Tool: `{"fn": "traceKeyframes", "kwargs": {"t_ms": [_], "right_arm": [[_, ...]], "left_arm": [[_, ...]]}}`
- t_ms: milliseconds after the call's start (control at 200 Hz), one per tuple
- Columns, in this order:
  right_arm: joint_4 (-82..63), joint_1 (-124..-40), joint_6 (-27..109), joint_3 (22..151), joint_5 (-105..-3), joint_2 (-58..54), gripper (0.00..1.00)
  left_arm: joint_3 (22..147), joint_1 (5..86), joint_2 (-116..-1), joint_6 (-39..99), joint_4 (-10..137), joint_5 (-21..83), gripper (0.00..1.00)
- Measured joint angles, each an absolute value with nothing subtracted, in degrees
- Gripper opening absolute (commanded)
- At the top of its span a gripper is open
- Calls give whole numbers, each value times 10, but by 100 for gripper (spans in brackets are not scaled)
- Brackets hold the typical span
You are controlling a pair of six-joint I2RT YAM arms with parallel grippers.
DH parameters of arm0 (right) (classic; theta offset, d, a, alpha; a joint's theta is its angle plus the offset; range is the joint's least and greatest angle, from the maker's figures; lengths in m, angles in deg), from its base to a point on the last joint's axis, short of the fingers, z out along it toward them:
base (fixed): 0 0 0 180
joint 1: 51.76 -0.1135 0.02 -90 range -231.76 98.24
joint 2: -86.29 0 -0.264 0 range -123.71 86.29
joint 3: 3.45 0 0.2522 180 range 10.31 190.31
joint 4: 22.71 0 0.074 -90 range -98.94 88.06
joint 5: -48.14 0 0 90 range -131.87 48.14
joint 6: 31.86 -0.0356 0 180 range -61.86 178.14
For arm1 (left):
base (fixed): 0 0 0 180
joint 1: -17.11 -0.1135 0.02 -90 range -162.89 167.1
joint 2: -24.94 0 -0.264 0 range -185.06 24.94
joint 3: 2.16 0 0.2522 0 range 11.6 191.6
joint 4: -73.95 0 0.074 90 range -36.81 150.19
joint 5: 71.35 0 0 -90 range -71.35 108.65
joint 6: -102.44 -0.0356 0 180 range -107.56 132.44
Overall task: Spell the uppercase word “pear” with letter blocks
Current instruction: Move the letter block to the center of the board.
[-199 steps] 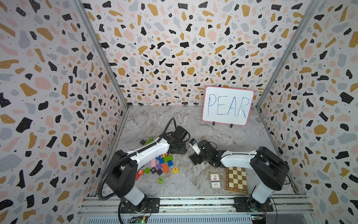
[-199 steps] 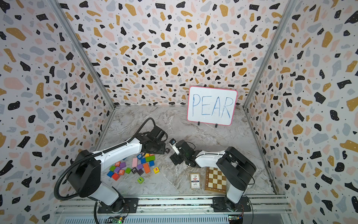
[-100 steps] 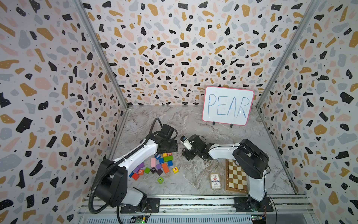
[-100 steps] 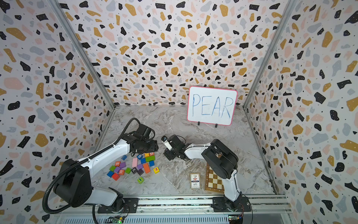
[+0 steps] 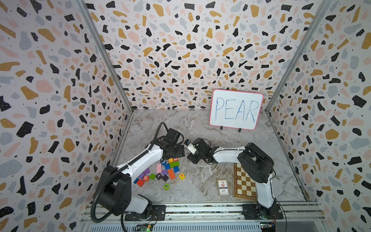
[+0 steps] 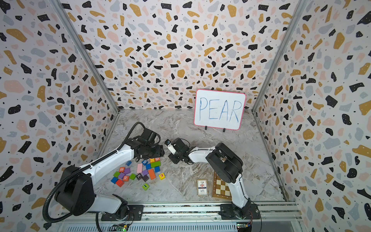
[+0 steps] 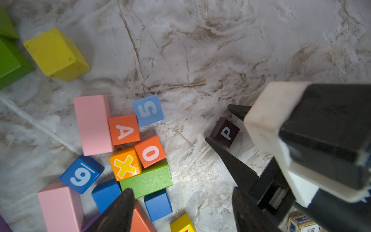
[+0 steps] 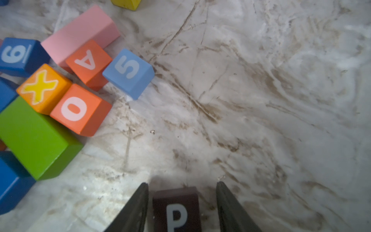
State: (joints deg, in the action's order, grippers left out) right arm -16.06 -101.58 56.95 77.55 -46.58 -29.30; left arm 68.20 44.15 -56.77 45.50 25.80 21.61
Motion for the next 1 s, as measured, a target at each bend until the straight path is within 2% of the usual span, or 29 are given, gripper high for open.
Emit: {"fn": "traceKeyframes", "kwargs": {"t_ms": [205,471,1001], "right_arm": [[-159,-1016,559,776,-464,-293,36],[-148,-1015,529,782,-439,-293,28],[-148,-902,374,783,-323,-293,27]], "left_arm": [[682,442,-568,455,259,216,76],[682,442,-568,455,260,216,76],[693,442,-581,457,274,231,77]]}}
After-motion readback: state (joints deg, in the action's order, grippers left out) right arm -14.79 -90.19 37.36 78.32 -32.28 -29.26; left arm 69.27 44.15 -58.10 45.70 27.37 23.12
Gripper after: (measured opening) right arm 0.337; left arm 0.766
